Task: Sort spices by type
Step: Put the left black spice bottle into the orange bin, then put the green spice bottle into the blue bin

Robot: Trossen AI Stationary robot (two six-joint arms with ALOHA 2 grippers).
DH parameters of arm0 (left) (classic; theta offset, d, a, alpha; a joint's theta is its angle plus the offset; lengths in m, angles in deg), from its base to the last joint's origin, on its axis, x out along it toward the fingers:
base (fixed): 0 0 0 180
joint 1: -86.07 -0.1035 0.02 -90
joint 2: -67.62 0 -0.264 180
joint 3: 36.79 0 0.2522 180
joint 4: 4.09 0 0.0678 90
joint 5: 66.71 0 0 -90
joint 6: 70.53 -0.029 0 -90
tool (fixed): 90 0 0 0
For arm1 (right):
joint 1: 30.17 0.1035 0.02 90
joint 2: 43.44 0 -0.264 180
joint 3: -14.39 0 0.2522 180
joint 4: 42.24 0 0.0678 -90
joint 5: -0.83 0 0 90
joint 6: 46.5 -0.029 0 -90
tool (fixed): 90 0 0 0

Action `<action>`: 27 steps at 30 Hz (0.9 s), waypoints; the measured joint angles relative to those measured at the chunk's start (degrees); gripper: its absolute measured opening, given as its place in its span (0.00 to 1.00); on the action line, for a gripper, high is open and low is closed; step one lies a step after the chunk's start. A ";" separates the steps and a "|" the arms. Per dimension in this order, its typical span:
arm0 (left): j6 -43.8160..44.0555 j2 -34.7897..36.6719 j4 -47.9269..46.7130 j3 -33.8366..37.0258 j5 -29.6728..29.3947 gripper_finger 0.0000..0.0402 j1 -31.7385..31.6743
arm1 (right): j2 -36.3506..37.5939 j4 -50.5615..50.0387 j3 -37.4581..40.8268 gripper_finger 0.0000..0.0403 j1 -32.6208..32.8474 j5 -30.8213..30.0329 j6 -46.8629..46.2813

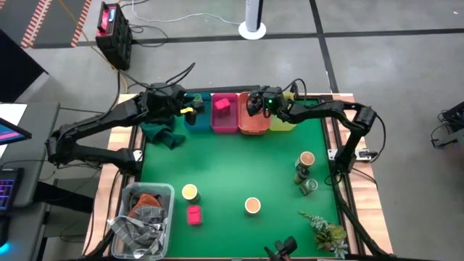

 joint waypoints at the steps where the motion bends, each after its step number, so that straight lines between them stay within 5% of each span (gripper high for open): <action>1: 0.00 0.00 0.00 0.00 -0.02 0.70 0.00 | 0.00 -0.72 0.02 0.58 -0.17 0.04 -0.08; 8: -1.17 0.00 0.37 0.00 -1.52 0.70 0.00 | 0.00 -3.70 0.02 0.65 -1.32 9.67 0.05; 13: -2.06 0.00 1.50 0.00 -1.12 0.70 0.00 | 1.86 -8.04 0.02 0.67 -2.47 10.86 -0.06; 20: -5.55 -0.19 2.47 0.00 -0.15 0.70 -0.43 | 12.10 -16.44 0.02 0.67 -2.90 12.38 2.83; 27: -5.79 -1.37 7.57 0.00 2.06 0.70 -4.29 | 23.38 -32.50 0.00 0.67 -3.70 23.77 -0.74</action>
